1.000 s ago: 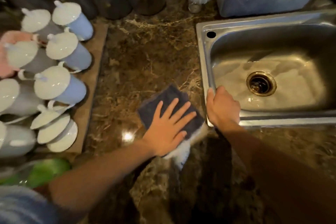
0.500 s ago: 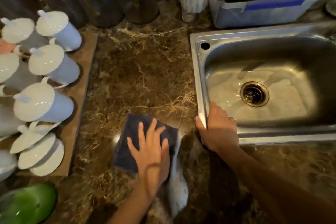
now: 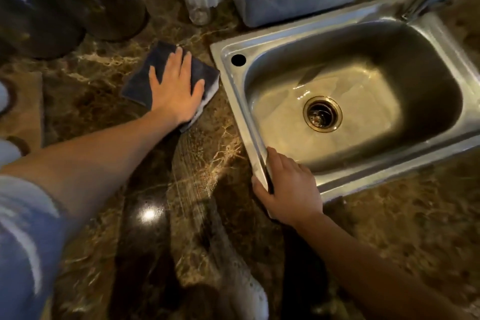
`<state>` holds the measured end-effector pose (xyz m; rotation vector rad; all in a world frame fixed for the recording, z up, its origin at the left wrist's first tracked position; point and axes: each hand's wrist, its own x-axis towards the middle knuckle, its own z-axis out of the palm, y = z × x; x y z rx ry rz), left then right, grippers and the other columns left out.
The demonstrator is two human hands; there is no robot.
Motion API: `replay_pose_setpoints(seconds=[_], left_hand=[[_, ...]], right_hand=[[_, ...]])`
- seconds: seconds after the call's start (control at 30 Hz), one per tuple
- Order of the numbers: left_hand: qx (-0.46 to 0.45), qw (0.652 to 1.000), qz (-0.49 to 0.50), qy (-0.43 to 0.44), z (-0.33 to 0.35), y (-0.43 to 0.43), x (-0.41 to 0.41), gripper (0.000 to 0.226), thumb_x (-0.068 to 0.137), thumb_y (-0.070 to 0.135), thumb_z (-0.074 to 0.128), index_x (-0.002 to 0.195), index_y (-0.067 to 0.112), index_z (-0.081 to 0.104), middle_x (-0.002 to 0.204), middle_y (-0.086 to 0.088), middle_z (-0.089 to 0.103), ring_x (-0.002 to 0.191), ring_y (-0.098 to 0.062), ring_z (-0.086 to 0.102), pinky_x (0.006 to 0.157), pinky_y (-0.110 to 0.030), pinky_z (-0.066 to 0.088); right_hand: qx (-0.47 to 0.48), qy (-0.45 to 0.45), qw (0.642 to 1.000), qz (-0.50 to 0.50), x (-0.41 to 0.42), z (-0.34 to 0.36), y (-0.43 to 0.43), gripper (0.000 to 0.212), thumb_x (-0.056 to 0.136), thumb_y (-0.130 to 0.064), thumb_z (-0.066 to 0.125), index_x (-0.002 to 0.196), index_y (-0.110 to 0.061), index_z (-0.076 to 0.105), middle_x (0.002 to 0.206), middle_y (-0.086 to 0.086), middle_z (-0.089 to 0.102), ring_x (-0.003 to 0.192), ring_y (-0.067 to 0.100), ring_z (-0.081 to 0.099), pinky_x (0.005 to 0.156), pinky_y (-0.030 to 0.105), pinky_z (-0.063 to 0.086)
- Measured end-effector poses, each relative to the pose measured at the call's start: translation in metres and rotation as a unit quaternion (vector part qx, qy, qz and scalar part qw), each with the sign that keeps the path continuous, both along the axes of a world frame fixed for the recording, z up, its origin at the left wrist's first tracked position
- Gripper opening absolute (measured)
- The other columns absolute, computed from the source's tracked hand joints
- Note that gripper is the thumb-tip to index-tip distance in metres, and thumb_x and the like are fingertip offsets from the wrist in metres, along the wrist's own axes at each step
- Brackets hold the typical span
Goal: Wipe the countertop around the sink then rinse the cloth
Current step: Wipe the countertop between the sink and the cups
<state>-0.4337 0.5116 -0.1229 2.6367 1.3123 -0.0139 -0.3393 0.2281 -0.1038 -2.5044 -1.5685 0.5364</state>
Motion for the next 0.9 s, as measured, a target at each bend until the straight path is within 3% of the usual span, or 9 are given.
replay_pose_setpoints(seconds=[0.13,0.27,0.43,0.53,0.7,0.8,0.9], left_hand=[[-0.001,0.998,-0.063,0.013,0.006,-0.016,-0.016,0.065,0.100,0.045,0.030,0.155,0.017,0.007,0.163,-0.001,-0.001,0.149,-0.020,0.000,0.116,-0.056,0.000],[-0.003,0.993,-0.113,0.022,0.010,-0.070,-0.044,0.066,0.099,0.049,0.028,0.155,0.022,0.006,0.163,0.002,-0.002,0.149,-0.016,-0.002,0.116,-0.054,-0.001],[-0.004,0.997,-0.083,-0.007,0.004,-0.164,-0.091,0.066,0.095,0.055,0.024,0.154,0.026,0.014,0.162,0.003,0.008,0.149,-0.015,0.005,0.115,-0.055,0.000],[-0.007,0.999,-0.031,-0.016,0.002,-0.229,-0.122,0.066,0.095,0.054,0.029,0.154,0.026,0.018,0.162,0.002,0.010,0.149,-0.017,0.007,0.116,-0.057,0.003],[-0.004,0.995,0.098,-0.014,0.002,-0.330,-0.156,0.065,0.097,0.056,0.021,0.154,0.025,0.017,0.162,0.003,0.007,0.149,-0.016,0.004,0.115,-0.054,-0.001],[-0.002,0.978,0.207,0.016,0.001,-0.371,-0.148,0.067,0.097,0.056,0.018,0.154,0.021,0.018,0.162,-0.001,0.012,0.148,-0.020,0.010,0.114,-0.058,0.008],[-0.014,0.950,0.313,0.003,0.002,-0.397,-0.123,0.067,0.096,0.055,0.020,0.153,0.020,0.019,0.160,-0.005,0.016,0.147,-0.023,0.017,0.112,-0.061,0.014]], right_hand=[[0.010,-0.006,1.000,0.009,-0.001,0.004,0.001,0.062,0.091,-0.059,0.028,0.133,-0.015,0.039,0.114,0.001,0.061,0.103,0.021,0.060,0.085,0.037,0.045],[0.035,0.019,0.999,-0.009,-0.001,0.004,0.002,0.049,0.087,-0.057,0.039,0.120,-0.022,0.046,0.105,0.000,0.063,0.093,0.022,0.062,0.079,0.037,0.051],[0.033,0.004,0.999,-0.028,-0.001,-0.004,0.000,0.047,0.086,-0.056,0.046,0.115,-0.020,0.051,0.104,0.006,0.064,0.095,0.030,0.061,0.080,0.038,0.046],[0.043,-0.002,0.999,-0.010,-0.001,-0.005,-0.002,0.053,0.089,-0.055,0.046,0.121,-0.013,0.050,0.110,0.013,0.063,0.101,0.035,0.060,0.085,0.041,0.045],[0.065,0.004,0.998,-0.004,0.002,-0.007,-0.004,0.050,0.090,-0.056,0.044,0.112,-0.012,0.050,0.105,0.015,0.062,0.095,0.037,0.060,0.081,0.042,0.045],[0.069,-0.003,0.998,0.009,0.003,-0.008,-0.006,0.053,0.091,-0.056,0.042,0.114,-0.008,0.049,0.110,0.018,0.061,0.099,0.040,0.059,0.083,0.043,0.044],[0.044,0.030,0.997,0.058,0.009,-0.004,-0.005,0.064,0.091,-0.058,0.042,0.128,-0.006,0.042,0.125,0.020,0.055,0.113,0.039,0.054,0.091,0.047,0.043]])
